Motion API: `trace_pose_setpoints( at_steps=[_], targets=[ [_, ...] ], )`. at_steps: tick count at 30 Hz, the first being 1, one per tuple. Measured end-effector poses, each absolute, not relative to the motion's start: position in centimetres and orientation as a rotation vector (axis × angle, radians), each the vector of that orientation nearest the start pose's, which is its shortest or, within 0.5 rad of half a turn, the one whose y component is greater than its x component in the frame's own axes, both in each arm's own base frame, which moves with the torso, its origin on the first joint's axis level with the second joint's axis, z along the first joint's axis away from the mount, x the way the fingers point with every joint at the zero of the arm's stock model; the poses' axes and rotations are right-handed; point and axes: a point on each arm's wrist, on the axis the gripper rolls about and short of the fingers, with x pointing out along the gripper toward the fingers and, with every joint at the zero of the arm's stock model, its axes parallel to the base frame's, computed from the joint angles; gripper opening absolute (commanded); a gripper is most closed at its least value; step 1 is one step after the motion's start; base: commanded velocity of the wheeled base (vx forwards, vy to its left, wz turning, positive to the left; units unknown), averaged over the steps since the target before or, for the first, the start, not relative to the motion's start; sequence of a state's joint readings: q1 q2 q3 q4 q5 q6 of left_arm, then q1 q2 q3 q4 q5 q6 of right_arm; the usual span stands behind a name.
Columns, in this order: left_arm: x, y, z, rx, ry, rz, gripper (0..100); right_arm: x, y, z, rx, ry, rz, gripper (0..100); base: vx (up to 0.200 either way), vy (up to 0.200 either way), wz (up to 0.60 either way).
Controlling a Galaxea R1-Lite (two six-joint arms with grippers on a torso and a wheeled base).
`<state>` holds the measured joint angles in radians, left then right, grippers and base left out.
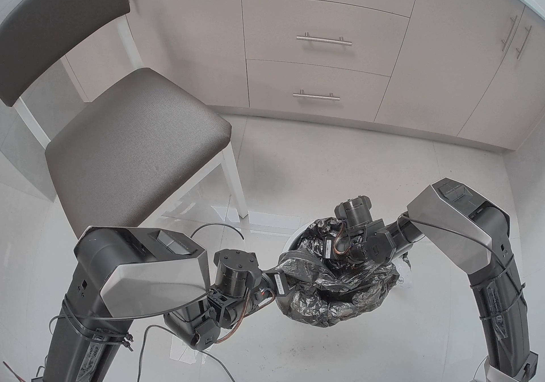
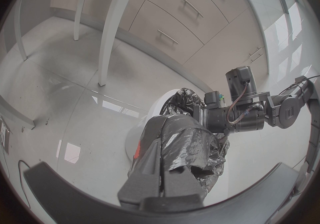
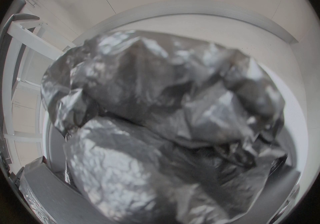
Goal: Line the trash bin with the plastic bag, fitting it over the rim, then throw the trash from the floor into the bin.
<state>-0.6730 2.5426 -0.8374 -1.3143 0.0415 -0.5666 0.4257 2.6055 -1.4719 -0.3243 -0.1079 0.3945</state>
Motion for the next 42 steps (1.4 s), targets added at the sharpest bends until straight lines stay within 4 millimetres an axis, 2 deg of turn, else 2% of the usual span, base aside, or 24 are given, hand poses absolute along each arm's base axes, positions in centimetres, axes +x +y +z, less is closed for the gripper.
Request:
trace_pose_setpoints(
  at_steps=[10,11,20,24,32,42],
  targets=[
    [30.8,-24.5,-5.3,-0.403,0.535,-0.498,0,43.4,19.2,-5.2,0.161,0.823,0.130,0,0.000,0.000,0.00],
    [30.8,-24.5,-5.3,-0.403,0.535,-0.498,0,43.4,19.2,-5.2,0.160,0.823,0.129,100,0.000,0.000,0.00],
    [30.8,-24.5,-5.3,-0.403,0.536,-0.499,0,43.0,19.3,-5.0,0.150,0.830,0.127,100,0.000,0.000,0.00],
    [30.8,-24.5,-5.3,-0.403,0.536,-0.499,0,42.6,19.3,-4.1,0.153,0.825,0.131,100,0.000,0.000,0.00],
    [30.9,-24.5,-5.3,-0.404,0.536,-0.497,0,40.8,18.6,0.2,0.194,0.796,0.140,100,0.000,0.000,0.00],
    [30.9,-24.4,-5.3,-0.405,0.539,-0.494,0,35.2,16.6,4.8,0.219,0.846,0.221,100,0.000,0.000,0.00]
  ],
)
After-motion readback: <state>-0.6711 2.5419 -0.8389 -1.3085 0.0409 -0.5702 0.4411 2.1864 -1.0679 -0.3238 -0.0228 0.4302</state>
